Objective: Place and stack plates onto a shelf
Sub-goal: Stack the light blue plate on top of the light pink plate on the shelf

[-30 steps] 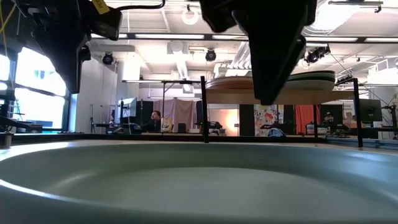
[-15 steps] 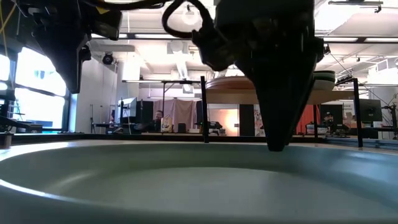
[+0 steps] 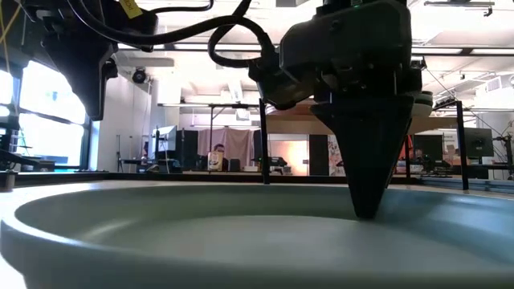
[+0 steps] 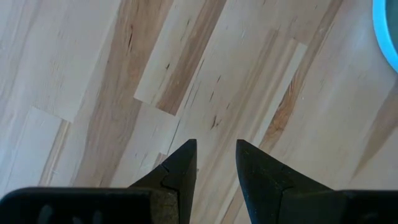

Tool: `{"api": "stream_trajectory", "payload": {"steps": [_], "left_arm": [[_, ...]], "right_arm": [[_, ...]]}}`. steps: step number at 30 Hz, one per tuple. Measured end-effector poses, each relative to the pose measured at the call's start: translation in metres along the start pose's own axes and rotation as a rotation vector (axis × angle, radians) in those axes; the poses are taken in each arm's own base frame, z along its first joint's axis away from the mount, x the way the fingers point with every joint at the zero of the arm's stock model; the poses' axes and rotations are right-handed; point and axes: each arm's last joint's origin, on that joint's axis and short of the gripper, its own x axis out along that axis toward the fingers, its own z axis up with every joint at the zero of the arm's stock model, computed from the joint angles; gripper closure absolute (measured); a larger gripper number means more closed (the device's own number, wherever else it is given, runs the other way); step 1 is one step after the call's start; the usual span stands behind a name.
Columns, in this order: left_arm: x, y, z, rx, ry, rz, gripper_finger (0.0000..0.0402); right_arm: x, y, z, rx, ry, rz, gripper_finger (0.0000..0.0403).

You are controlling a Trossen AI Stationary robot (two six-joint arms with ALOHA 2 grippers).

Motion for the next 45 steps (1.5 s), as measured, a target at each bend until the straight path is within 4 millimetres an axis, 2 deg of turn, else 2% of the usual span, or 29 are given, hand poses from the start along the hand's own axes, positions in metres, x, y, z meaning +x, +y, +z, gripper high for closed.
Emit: {"api": "stream_trajectory", "payload": {"steps": [4, 10, 15, 24, 35, 45], "left_arm": [[0.000, 0.000, 0.000, 0.000, 0.000, 0.000, 0.0300], [0.000, 0.000, 0.000, 0.000, -0.001, 0.000, 0.0300], [0.000, -0.002, 0.002, -0.004, -0.028, -0.015, 0.0300], [0.000, -0.006, 0.007, -0.015, -0.074, -0.055, 0.0300], [0.000, -0.004, 0.009, -0.022, -0.128, -0.008, 0.0300], [0.001, 0.004, 0.017, -0.066, -0.158, 0.031, 0.0300]], "right_arm": [[0.000, 0.000, 0.000, 0.001, 0.015, 0.010, 0.0394], [-0.006, -0.003, -0.003, -0.016, 0.038, -0.008, 0.0399], [-0.017, -0.014, -0.003, -0.033, 0.073, -0.052, 0.0402], [-0.054, -0.040, 0.008, -0.080, 0.060, -0.046, 0.0403], [-0.104, -0.103, 0.036, -0.162, 0.045, -0.037, 0.0403], [-0.168, -0.185, 0.057, -0.163, -0.140, -0.008, 0.0403]]}}
